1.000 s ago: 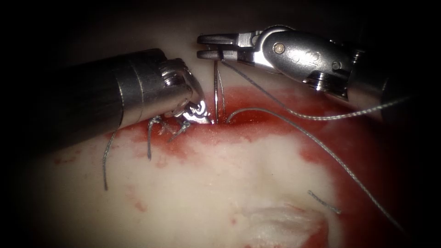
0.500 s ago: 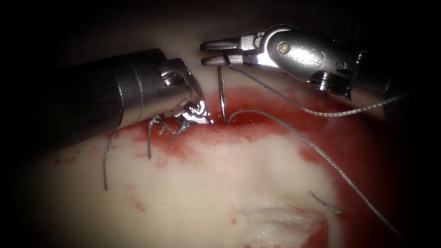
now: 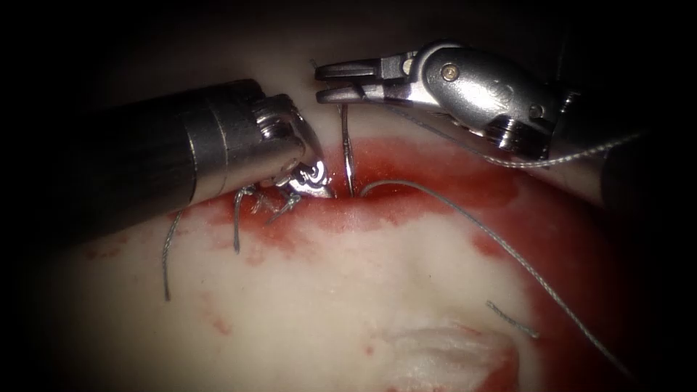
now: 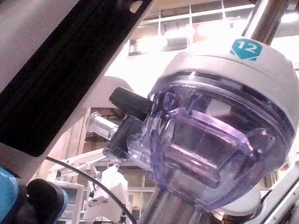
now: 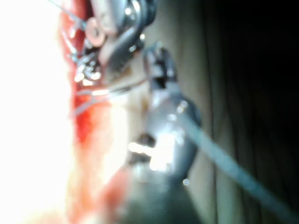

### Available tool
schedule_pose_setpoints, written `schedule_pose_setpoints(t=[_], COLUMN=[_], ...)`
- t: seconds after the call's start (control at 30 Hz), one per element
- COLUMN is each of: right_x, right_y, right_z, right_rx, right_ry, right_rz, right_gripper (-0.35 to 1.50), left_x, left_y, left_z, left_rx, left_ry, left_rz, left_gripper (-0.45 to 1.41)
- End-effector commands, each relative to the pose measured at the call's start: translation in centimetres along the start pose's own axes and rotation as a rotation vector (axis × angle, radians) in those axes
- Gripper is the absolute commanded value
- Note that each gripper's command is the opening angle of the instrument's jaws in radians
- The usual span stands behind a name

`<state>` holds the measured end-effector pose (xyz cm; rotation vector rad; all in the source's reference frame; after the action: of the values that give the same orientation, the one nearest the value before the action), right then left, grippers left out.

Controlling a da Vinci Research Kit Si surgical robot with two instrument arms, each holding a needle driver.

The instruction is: Wound Closure

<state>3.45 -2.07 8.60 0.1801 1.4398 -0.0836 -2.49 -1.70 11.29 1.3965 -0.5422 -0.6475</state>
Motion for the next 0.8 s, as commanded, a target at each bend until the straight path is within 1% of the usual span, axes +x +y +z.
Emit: schedule_pose_setpoints(t=[0.03,0.5,0.63,0.8], right_x=[0.02,0.0,0.0,-0.01], right_y=[0.11,0.13,0.15,0.17], right_z=[0.06,0.03,0.02,0.01], right_rx=[0.0,-0.017,-0.067,-0.083], right_ry=[0.001,-0.003,-0.018,-0.004], right_rz=[0.007,0.06,0.067,0.144], right_gripper=[-0.35,-0.35,-0.35,-0.35], left_x=[-0.13,-0.12,-0.12,-0.13], left_y=[-0.04,-0.06,-0.07,-0.08], left_z=[-0.06,-0.07,-0.06,-0.07], left_rx=[-0.001,0.001,0.001,0.003], left_ry=[-0.003,0.005,0.006,0.006], left_rz=[0.006,0.006,0.006,0.006], left_gripper=[-0.45,-0.45,-0.45,-0.45])
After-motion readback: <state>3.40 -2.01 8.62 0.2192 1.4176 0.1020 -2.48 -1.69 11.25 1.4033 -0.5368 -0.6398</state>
